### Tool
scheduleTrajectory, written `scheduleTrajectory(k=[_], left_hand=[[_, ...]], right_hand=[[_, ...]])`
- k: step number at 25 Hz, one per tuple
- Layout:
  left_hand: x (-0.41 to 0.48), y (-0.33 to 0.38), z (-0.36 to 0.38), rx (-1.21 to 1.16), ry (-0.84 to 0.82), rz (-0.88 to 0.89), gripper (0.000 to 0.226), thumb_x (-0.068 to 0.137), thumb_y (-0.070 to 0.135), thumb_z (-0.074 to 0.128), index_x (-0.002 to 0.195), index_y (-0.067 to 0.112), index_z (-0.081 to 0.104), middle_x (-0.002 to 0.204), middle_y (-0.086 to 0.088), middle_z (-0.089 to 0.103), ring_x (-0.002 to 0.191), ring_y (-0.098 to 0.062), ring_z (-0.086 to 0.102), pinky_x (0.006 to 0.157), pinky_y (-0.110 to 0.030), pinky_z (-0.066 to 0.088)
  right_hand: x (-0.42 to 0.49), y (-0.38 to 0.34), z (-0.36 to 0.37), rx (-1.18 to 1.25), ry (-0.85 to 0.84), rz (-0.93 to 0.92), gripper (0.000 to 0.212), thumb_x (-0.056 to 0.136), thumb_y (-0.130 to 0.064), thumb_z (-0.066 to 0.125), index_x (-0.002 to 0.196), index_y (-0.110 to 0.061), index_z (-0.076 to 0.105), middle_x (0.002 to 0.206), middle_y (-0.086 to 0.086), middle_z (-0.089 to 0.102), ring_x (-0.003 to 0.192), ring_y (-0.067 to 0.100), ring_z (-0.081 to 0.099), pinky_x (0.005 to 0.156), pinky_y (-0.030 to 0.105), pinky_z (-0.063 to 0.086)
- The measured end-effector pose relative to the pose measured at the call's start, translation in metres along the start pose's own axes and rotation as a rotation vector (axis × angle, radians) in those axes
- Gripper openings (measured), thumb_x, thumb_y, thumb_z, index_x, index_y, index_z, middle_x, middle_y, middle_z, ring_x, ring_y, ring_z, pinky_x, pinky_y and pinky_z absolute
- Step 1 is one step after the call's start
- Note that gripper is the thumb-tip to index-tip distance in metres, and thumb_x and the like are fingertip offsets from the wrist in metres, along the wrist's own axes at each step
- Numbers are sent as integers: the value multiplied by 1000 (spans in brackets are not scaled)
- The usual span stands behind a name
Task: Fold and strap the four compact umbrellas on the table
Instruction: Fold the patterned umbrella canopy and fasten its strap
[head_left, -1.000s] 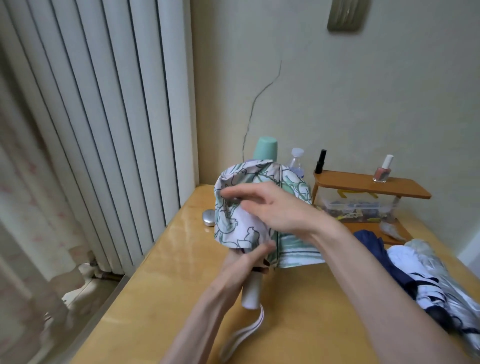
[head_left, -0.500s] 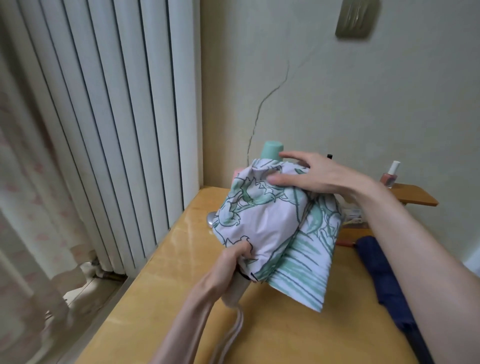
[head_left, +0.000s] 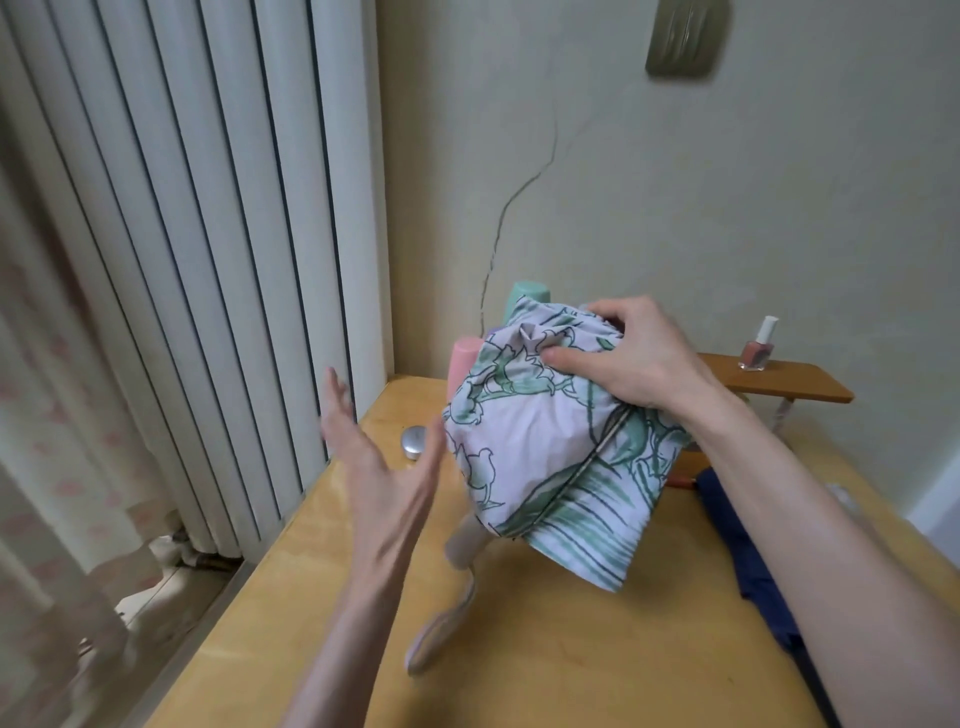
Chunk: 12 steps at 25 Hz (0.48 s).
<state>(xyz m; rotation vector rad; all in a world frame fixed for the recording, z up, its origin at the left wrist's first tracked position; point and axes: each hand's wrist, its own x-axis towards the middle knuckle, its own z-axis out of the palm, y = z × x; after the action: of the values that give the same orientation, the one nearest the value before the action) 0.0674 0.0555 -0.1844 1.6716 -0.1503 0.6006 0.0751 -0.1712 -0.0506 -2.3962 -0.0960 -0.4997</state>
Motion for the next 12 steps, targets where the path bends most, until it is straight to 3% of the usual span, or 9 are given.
scheduleTrajectory(k=[1,3,5,7,10,12], left_hand=[[-1,4,2,45,79,196,101,86,49,79,166,21,24,167,4,32,155,-12,33,126,-40,31],[-9,14,16,175,-119,407,113,80,61,85,166,16,28,167,1,34,155,-16,34,125,-41,35],[-20,16,36,155,-414,332,143,67,60,96,170,30,1,176,11,16,160,-14,24,125,-48,35],[-24,4,46,-3,-487,209,146,67,41,102,167,43,-6,172,22,24,157,-8,29,124,-47,38],[-22,-20,41,-92,-513,13,122,67,24,102,162,34,25,152,25,53,143,2,49,121,-36,42],[-23,-28,36,-100,-569,-107,111,61,28,102,153,30,41,144,17,62,133,1,58,115,-32,47]], right_hand=[[-1,-1,1,-65,41,1,32,76,-52,89,91,-27,77,86,-8,78,87,17,73,87,42,60],[-4,-6,6,-132,79,8,34,78,-52,88,91,-24,76,93,-5,78,92,21,72,89,42,58],[-7,-7,13,-62,89,1,30,78,-51,88,83,-25,73,89,-7,76,91,19,72,85,37,57],[-11,-6,18,34,88,-43,28,78,-50,88,77,-28,71,80,-11,73,82,13,72,76,34,55],[-18,-4,26,119,70,-152,27,79,-49,88,82,-27,73,77,-11,75,73,12,71,70,37,56],[-22,-4,32,174,55,-207,26,80,-43,90,85,-23,73,77,-7,76,72,18,71,67,40,56]])
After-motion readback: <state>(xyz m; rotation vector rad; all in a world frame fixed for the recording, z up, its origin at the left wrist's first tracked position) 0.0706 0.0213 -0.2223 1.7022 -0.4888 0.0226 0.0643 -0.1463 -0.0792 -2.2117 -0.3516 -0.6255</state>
